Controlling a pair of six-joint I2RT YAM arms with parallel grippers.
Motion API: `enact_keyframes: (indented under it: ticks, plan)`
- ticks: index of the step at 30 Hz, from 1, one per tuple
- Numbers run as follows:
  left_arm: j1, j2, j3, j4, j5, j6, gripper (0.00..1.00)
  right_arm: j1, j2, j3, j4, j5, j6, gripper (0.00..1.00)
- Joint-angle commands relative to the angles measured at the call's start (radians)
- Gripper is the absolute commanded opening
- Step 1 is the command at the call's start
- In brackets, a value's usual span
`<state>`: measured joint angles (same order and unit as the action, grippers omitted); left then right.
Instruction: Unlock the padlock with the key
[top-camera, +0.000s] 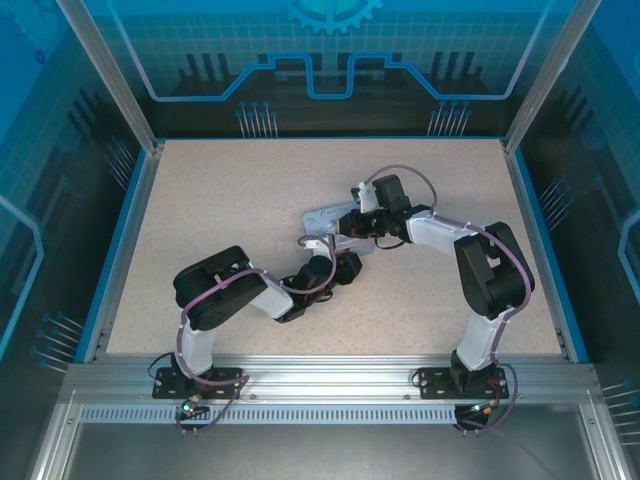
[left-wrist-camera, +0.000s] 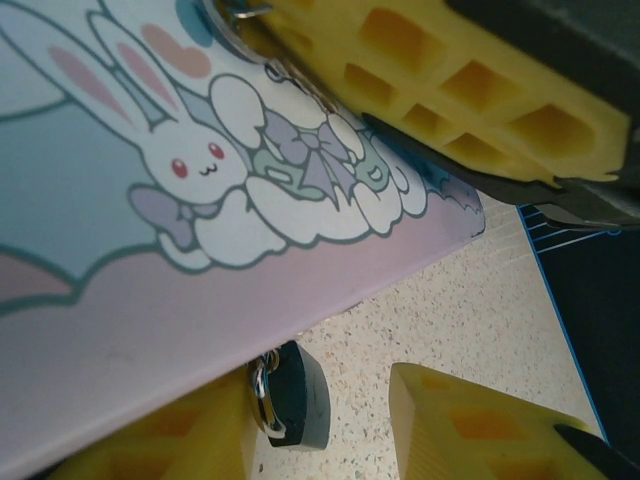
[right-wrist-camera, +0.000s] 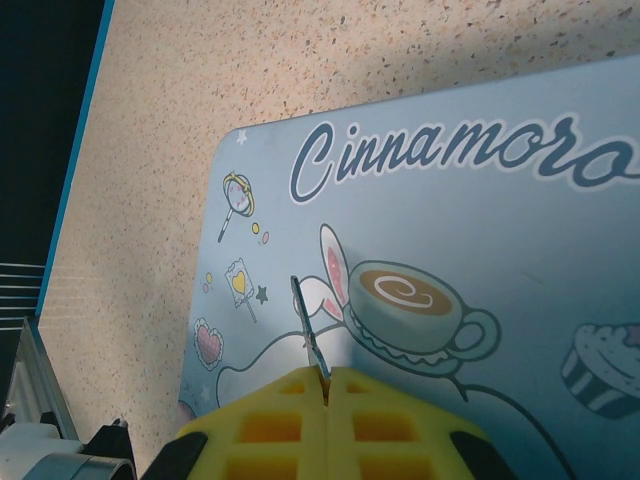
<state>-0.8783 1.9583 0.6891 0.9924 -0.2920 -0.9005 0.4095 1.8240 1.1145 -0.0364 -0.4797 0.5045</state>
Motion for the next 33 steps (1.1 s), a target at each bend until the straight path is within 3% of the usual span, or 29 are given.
enact_keyframes:
  ticks: [1, 10, 26, 33]
  plan:
    - [-0.002, 0.006, 0.038, -0.03, -0.014, -0.014, 0.39, 0.0, 0.025, -0.018, -0.036, -0.006, 0.003, 0.0]
    - [-0.002, 0.027, 0.049, -0.08, -0.027, -0.057, 0.38, 0.0, 0.021, -0.019, -0.038, -0.004, 0.003, 0.0]
    - [-0.002, -0.004, 0.048, -0.096, -0.045, -0.022, 0.08, -0.001, -0.004, -0.025, -0.009, -0.014, 0.006, 0.0]
    - [0.013, -0.065, 0.037, -0.148, -0.013, -0.028, 0.02, -0.042, -0.121, -0.029, 0.011, -0.034, -0.016, 0.0]
